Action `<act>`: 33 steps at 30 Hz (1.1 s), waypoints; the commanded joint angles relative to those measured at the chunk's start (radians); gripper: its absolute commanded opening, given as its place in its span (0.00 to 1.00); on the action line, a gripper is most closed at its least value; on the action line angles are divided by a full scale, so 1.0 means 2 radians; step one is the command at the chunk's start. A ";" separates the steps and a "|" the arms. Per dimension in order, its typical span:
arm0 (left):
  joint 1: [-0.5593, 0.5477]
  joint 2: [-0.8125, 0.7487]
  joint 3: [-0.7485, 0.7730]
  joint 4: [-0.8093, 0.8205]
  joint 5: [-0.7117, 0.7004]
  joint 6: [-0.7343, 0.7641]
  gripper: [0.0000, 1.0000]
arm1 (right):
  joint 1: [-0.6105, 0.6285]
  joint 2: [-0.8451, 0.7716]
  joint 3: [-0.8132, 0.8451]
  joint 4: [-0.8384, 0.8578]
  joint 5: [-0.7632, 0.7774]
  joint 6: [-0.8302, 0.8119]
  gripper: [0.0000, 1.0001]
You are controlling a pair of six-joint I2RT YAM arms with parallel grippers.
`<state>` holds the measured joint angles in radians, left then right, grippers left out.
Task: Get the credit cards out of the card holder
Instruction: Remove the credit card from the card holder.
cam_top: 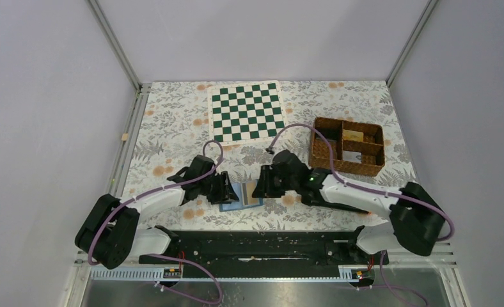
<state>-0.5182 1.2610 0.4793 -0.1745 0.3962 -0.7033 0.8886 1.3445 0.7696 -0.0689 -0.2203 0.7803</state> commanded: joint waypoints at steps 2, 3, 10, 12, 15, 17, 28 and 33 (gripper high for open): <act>-0.001 -0.010 -0.009 0.042 -0.031 -0.014 0.40 | 0.030 0.060 0.045 0.065 0.057 0.017 0.36; -0.001 -0.008 -0.011 0.043 -0.031 -0.014 0.40 | 0.030 0.074 0.052 0.060 0.062 0.015 0.37; -0.001 -0.008 -0.030 0.059 -0.026 -0.017 0.39 | 0.029 0.129 0.091 0.001 0.129 -0.018 0.43; -0.001 -0.010 -0.030 0.058 -0.024 -0.012 0.39 | 0.029 0.141 0.088 0.003 0.124 -0.020 0.44; -0.001 -0.013 -0.030 0.052 -0.022 -0.006 0.41 | 0.029 0.155 0.082 0.014 0.118 -0.020 0.45; -0.001 -0.016 -0.033 0.050 -0.022 -0.004 0.42 | 0.029 0.165 0.080 0.017 0.119 -0.017 0.45; -0.001 -0.046 -0.053 0.048 -0.026 -0.004 0.43 | 0.029 0.169 0.066 0.018 0.154 -0.035 0.47; -0.001 -0.042 -0.052 0.048 -0.024 -0.002 0.43 | 0.029 0.184 0.058 0.038 0.119 -0.023 0.46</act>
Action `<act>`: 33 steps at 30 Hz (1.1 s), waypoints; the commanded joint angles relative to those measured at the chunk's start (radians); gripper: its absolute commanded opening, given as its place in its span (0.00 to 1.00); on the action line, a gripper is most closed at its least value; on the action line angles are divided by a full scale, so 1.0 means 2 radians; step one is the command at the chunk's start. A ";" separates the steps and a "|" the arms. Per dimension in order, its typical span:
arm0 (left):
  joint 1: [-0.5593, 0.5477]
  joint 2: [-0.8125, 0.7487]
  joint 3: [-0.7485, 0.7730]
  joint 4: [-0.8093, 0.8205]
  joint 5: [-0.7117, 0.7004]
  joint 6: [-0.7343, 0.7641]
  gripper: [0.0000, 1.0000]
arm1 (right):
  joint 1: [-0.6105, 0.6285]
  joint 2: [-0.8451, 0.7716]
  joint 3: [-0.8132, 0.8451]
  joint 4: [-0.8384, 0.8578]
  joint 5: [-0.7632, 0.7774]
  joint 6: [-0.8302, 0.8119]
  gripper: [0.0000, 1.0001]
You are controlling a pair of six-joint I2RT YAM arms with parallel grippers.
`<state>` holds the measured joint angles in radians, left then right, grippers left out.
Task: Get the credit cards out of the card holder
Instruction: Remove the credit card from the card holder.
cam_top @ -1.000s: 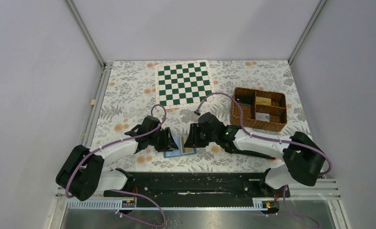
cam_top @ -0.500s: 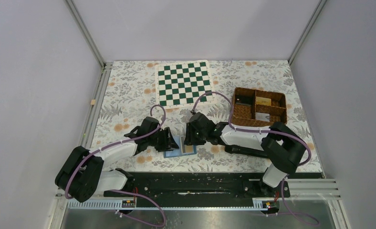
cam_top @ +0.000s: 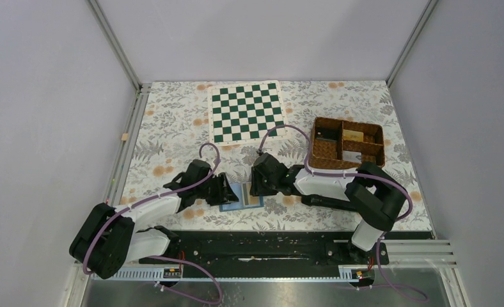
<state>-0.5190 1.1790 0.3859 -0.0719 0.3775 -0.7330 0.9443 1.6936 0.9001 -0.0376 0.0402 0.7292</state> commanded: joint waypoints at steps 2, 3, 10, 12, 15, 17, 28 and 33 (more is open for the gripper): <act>0.000 -0.001 -0.007 -0.002 -0.015 0.012 0.43 | 0.001 0.012 -0.016 0.046 -0.032 0.011 0.45; 0.000 -0.002 -0.008 0.000 -0.015 0.011 0.43 | 0.001 0.011 -0.019 0.054 -0.041 0.015 0.45; 0.000 0.005 -0.008 0.002 -0.007 0.014 0.43 | -0.002 -0.017 -0.043 0.124 -0.105 0.034 0.43; 0.000 0.007 -0.010 0.006 -0.005 0.014 0.43 | -0.006 -0.023 -0.054 0.158 -0.122 0.051 0.42; 0.000 0.011 -0.013 0.013 -0.002 0.011 0.43 | -0.007 -0.028 -0.065 0.202 -0.147 0.072 0.42; -0.001 0.012 -0.015 0.017 -0.001 0.008 0.43 | -0.007 -0.029 -0.067 0.219 -0.160 0.081 0.42; 0.000 0.006 -0.017 0.016 0.001 0.008 0.43 | -0.007 -0.046 -0.075 0.273 -0.187 0.112 0.41; 0.000 0.001 -0.015 0.014 -0.001 0.008 0.43 | -0.007 -0.034 -0.078 0.285 -0.189 0.119 0.40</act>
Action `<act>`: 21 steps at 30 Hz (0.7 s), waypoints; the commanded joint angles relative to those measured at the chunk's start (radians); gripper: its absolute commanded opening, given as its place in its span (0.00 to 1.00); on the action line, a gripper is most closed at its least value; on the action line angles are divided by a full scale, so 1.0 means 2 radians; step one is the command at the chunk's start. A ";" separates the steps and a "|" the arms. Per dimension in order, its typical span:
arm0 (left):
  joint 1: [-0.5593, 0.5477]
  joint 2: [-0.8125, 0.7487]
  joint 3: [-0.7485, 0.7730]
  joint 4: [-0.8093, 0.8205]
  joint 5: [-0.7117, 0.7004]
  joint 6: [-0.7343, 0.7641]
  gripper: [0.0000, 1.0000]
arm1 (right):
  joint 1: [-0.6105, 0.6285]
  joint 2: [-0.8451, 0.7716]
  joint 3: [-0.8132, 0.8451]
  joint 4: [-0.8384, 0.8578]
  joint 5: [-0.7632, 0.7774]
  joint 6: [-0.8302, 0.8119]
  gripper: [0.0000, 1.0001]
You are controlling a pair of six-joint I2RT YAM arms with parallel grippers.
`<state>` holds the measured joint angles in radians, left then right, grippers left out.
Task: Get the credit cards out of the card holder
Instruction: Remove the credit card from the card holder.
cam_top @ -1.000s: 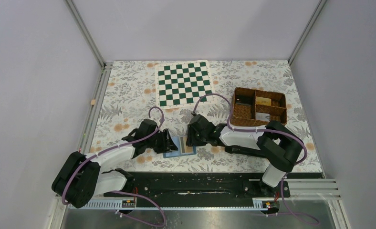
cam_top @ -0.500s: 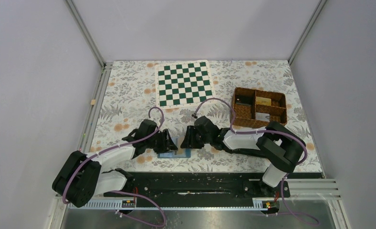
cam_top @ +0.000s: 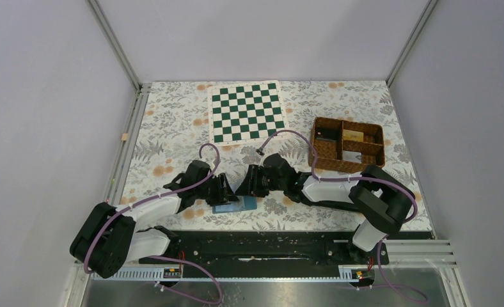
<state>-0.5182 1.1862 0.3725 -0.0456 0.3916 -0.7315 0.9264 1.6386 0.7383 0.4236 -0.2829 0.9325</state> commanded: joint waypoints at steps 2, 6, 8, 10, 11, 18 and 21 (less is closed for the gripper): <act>-0.001 -0.006 -0.008 -0.002 -0.008 0.007 0.43 | 0.002 -0.005 0.004 0.053 -0.027 0.018 0.39; 0.000 -0.025 -0.003 -0.023 -0.018 0.008 0.43 | 0.002 -0.013 0.003 0.020 -0.006 0.004 0.34; -0.001 -0.039 -0.002 -0.034 -0.028 0.008 0.43 | 0.001 -0.022 0.005 -0.012 0.010 -0.010 0.32; -0.001 -0.045 -0.001 -0.039 -0.036 0.008 0.43 | 0.002 -0.027 0.009 -0.032 0.019 -0.023 0.31; 0.000 -0.046 -0.001 -0.040 -0.038 0.008 0.43 | 0.002 -0.028 0.010 -0.035 0.019 -0.025 0.30; -0.001 -0.059 -0.004 -0.045 -0.043 -0.008 0.43 | 0.002 -0.008 0.014 -0.010 -0.006 -0.009 0.22; -0.001 -0.068 -0.001 -0.056 -0.052 -0.009 0.43 | 0.002 -0.006 0.016 -0.015 -0.004 -0.010 0.22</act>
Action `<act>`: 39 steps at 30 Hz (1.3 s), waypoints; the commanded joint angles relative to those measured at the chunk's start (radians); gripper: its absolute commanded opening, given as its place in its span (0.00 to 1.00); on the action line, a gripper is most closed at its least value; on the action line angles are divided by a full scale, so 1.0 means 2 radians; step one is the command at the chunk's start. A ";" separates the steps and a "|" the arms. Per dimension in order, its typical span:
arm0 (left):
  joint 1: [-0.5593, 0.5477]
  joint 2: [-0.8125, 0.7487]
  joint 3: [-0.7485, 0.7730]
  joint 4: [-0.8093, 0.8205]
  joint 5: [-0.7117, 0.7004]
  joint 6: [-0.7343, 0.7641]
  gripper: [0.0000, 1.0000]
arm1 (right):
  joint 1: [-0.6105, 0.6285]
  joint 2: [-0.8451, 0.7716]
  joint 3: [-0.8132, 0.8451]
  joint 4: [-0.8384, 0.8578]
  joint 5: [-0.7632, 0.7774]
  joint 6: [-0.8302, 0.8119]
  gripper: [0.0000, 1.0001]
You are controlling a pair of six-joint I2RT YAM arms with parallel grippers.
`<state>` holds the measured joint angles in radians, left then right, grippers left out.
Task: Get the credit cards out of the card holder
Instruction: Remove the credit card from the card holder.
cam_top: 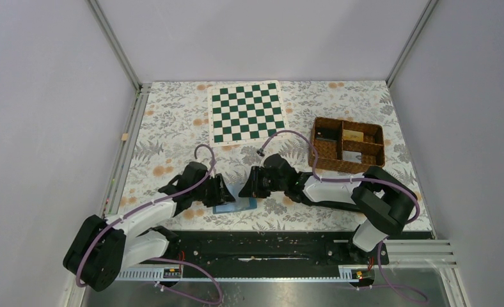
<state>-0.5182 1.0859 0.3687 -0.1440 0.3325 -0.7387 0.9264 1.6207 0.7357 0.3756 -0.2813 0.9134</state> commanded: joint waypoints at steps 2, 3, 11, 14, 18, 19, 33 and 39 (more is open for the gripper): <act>-0.001 -0.020 0.004 -0.015 -0.028 -0.004 0.43 | 0.002 0.002 0.019 0.001 0.000 -0.004 0.22; 0.000 -0.022 0.006 -0.019 -0.030 -0.004 0.43 | 0.002 0.001 0.019 -0.002 0.001 -0.006 0.18; -0.002 -0.016 0.015 -0.019 0.006 0.003 0.45 | -0.005 -0.050 -0.009 -0.063 0.014 -0.049 0.00; -0.016 0.006 0.013 0.008 0.026 -0.002 0.45 | -0.008 -0.083 -0.036 -0.086 0.030 -0.056 0.00; -0.034 0.022 0.012 0.042 0.029 -0.019 0.45 | -0.008 -0.109 -0.062 -0.089 0.036 -0.057 0.00; -0.039 0.022 0.011 0.051 0.031 -0.025 0.45 | -0.008 -0.113 -0.067 -0.090 0.039 -0.058 0.00; -0.023 -0.036 0.048 -0.072 -0.072 -0.001 0.43 | -0.010 -0.085 -0.012 -0.084 0.048 -0.035 0.31; -0.015 -0.004 0.035 -0.040 -0.045 0.001 0.36 | -0.010 -0.031 0.026 -0.086 0.056 -0.034 0.37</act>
<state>-0.5632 1.0378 0.4305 -0.2604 0.2268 -0.7544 0.9096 1.5005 0.7238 0.1959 -0.2035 0.8356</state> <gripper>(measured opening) 0.378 0.352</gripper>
